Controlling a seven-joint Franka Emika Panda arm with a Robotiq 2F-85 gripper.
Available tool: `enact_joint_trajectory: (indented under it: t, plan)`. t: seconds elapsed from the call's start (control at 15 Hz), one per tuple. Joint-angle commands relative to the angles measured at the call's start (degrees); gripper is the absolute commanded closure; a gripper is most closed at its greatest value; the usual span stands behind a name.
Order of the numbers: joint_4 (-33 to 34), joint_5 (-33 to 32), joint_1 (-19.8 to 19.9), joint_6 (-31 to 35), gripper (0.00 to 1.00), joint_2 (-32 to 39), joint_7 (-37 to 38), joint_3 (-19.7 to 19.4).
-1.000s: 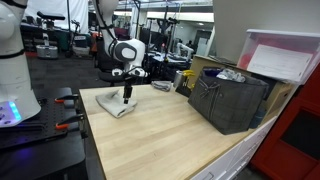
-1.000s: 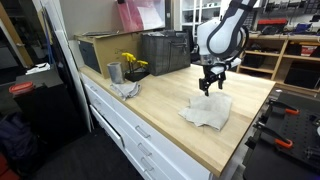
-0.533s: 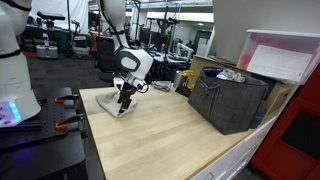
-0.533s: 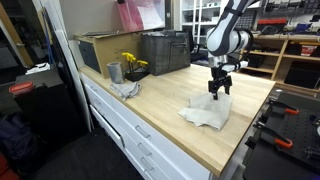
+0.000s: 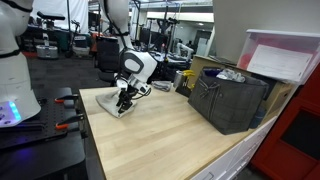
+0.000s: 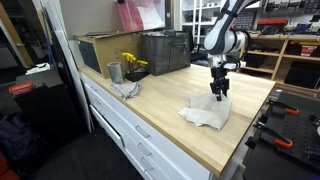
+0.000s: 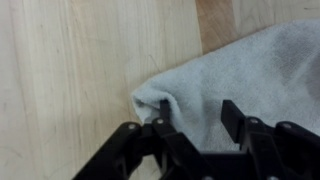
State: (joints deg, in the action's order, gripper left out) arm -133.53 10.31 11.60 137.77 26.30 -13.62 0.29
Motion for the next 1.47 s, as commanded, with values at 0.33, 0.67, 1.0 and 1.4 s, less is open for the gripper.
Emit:
enact_joint_trajectory:
  t: [0.33, 0.67, 1.0, 1.4]
  plan:
    - [-0.2, -7.1, -4.2, 4.9, 1.0, -0.8, 6.9, -4.5]
    - [3.1, -22.4, -10.6, 6.7, 0.99, -0.2, 14.5, -10.2]
    - [7.2, -34.0, -16.7, 6.7, 0.99, -0.4, 17.8, -9.9]
    - [8.8, -39.4, -22.1, 7.7, 0.99, -1.5, 19.2, -7.0]
